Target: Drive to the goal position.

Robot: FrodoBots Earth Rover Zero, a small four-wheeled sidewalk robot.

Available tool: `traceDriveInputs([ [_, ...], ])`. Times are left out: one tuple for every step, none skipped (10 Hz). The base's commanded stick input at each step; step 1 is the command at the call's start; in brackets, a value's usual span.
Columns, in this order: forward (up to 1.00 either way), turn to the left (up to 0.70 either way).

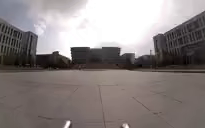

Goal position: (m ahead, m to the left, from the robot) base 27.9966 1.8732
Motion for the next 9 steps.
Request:
traceDriveInputs([
  [0.7, 0.0],
  [0.7, 0.0],
  [0.7, 0.0],
  [0.7, 0.0],
  [0.7, 0.0],
  [0.7, 0.0],
  [0.7, 0.0],
  [0.7, 0.0],
  [0.7, 0.0],
])
